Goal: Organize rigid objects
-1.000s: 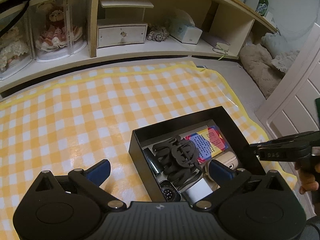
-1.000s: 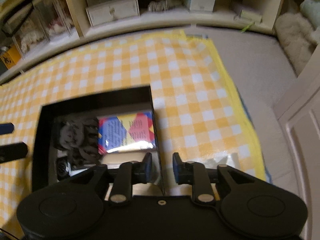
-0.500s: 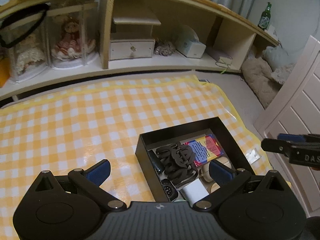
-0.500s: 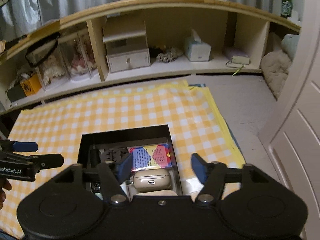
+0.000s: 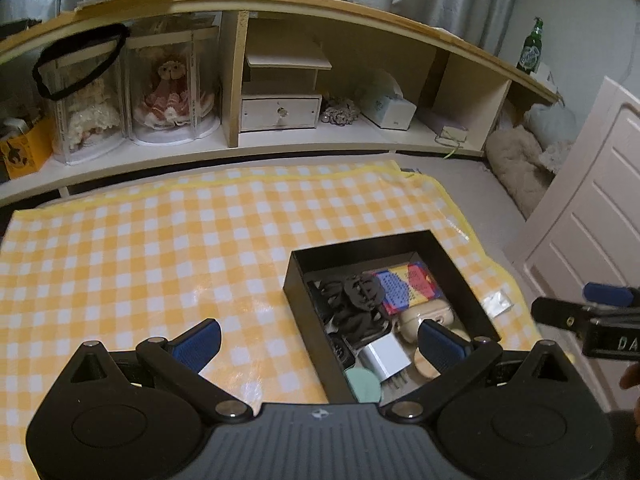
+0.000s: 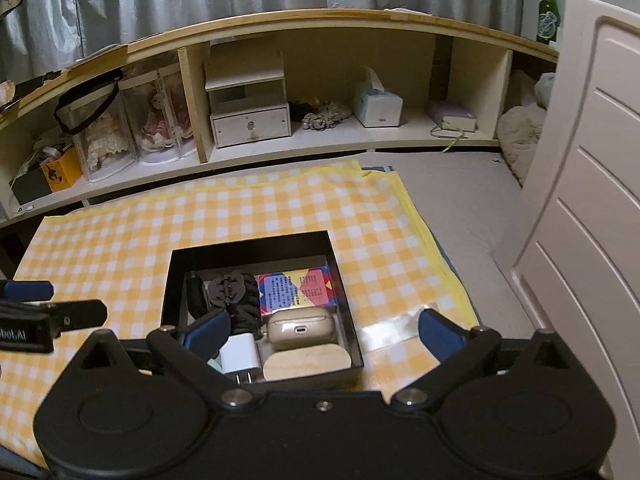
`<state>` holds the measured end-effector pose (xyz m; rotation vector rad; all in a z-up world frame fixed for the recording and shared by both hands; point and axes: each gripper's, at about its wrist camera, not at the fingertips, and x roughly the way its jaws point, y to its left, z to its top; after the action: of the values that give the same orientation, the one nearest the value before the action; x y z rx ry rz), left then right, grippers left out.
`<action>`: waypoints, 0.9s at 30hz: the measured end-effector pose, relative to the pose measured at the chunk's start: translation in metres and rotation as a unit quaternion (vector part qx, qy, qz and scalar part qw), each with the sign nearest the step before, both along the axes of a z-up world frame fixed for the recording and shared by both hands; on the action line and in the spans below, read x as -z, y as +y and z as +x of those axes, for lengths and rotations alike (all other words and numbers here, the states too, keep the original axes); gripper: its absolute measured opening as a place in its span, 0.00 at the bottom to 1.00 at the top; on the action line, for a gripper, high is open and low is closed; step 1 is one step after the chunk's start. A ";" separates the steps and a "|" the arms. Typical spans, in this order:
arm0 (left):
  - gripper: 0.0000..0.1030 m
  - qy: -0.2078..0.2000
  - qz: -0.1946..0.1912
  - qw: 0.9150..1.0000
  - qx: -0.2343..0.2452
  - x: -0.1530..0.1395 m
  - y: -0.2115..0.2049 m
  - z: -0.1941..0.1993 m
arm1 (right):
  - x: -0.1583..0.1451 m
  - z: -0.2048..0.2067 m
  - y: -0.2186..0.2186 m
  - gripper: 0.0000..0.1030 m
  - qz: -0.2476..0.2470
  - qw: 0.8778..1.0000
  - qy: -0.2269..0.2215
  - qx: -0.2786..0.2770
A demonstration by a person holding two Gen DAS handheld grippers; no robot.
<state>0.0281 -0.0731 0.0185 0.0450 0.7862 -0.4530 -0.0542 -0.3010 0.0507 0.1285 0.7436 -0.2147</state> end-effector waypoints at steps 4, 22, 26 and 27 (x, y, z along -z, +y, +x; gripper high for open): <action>1.00 -0.013 0.015 1.000 -0.003 0.002 0.000 -0.013 | 0.002 -0.008 0.009 1.00 -0.007 1.000 0.003 -0.010; 1.00 -0.013 0.037 0.998 -0.041 0.014 0.016 -0.035 | 0.014 -0.022 0.014 1.00 -0.012 1.000 0.012 0.001; 1.00 -0.011 0.040 0.998 -0.044 0.015 0.016 -0.035 | 0.015 -0.022 0.012 1.00 -0.003 1.000 0.010 0.002; 1.00 -0.010 0.039 0.998 -0.044 0.015 0.016 -0.034 | 0.015 -0.023 0.014 1.00 -0.004 1.000 0.010 0.001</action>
<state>-0.0064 -0.0574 0.0030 0.0878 0.7822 -0.3367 -0.0768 -0.2874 0.0354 0.1201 0.7618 -0.2213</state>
